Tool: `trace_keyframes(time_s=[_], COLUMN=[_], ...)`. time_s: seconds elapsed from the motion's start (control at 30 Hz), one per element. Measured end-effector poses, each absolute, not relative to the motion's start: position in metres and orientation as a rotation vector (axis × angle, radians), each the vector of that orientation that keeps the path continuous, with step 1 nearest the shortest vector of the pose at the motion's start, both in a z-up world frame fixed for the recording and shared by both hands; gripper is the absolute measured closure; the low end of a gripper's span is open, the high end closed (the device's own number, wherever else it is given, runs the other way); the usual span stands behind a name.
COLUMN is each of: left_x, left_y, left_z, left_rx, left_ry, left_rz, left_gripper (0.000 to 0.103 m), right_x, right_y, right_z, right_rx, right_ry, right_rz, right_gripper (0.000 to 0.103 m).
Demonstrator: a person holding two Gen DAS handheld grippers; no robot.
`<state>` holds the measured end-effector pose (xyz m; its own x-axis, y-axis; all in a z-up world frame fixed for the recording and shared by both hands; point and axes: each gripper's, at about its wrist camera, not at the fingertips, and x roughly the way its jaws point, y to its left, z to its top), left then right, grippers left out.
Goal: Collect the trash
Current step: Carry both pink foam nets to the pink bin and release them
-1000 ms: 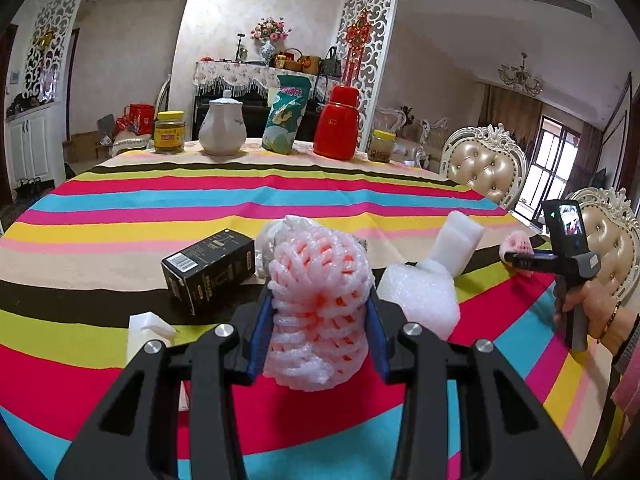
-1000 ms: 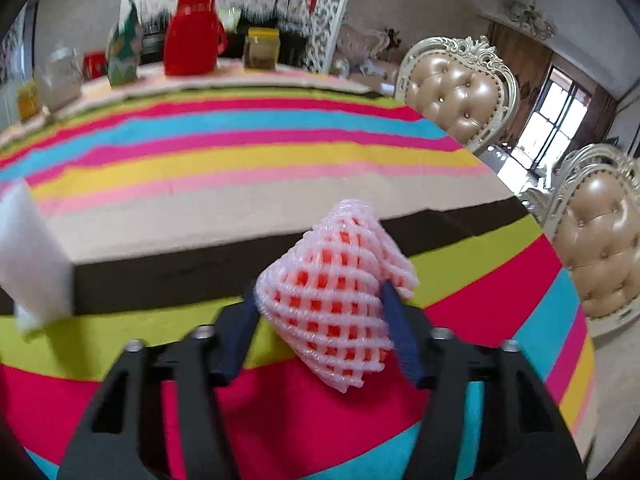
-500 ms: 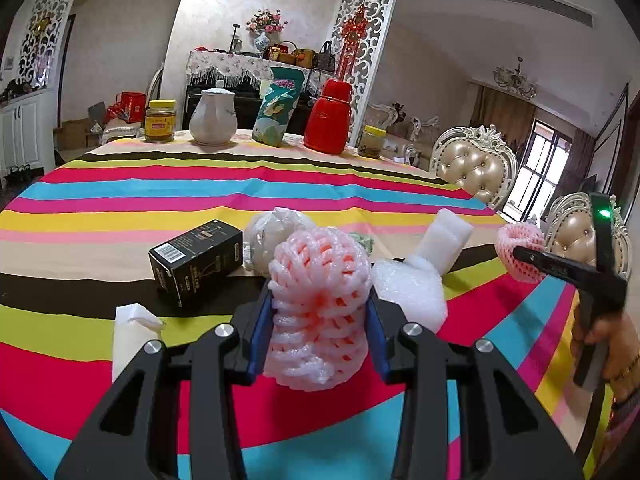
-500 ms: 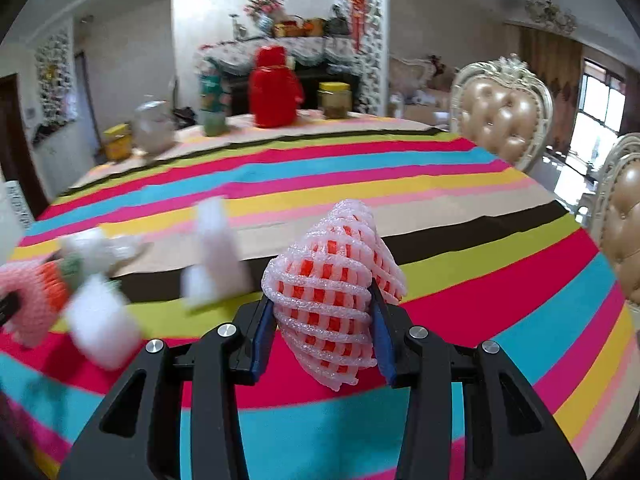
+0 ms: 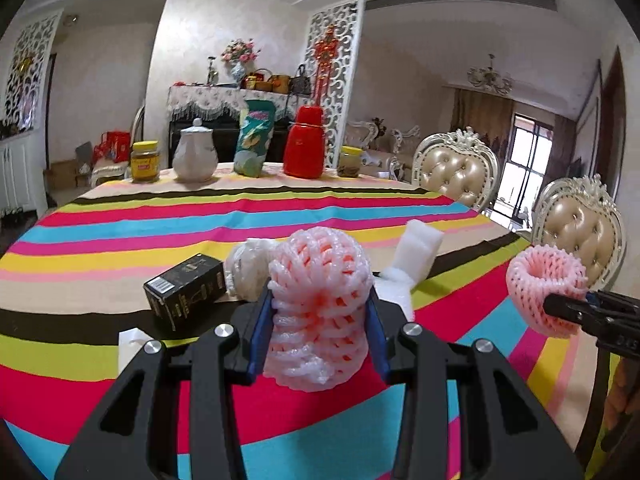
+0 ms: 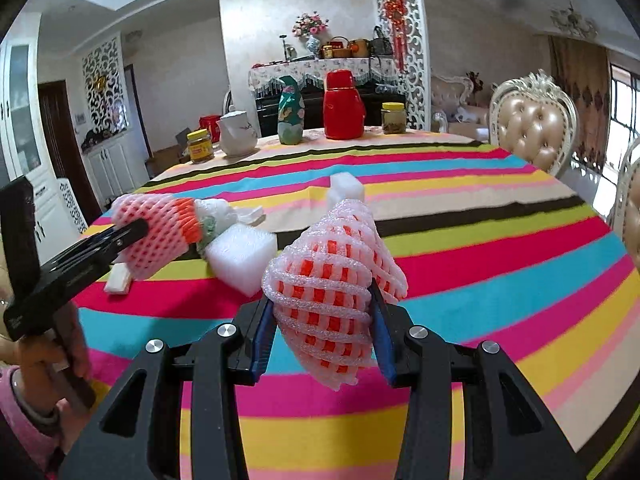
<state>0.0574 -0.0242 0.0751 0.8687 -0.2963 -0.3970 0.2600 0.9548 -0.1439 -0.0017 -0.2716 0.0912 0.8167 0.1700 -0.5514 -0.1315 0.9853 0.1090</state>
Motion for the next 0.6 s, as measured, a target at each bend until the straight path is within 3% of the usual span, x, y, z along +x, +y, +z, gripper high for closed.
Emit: trace_keyframes(time_s=[0.6], left_x=[-0.017], left_y=[-0.128], left_z=[0.068], left_rx=[0.090], left_ry=[0.485], left_rz=[-0.551], left_gripper=[0.063], right_x=[-0.071], right_y=[-0.321], right_z=[0.079], right_rx=[0.143], right_ry=[0.589], right_rz=[0.067], right_gripper=[0.062])
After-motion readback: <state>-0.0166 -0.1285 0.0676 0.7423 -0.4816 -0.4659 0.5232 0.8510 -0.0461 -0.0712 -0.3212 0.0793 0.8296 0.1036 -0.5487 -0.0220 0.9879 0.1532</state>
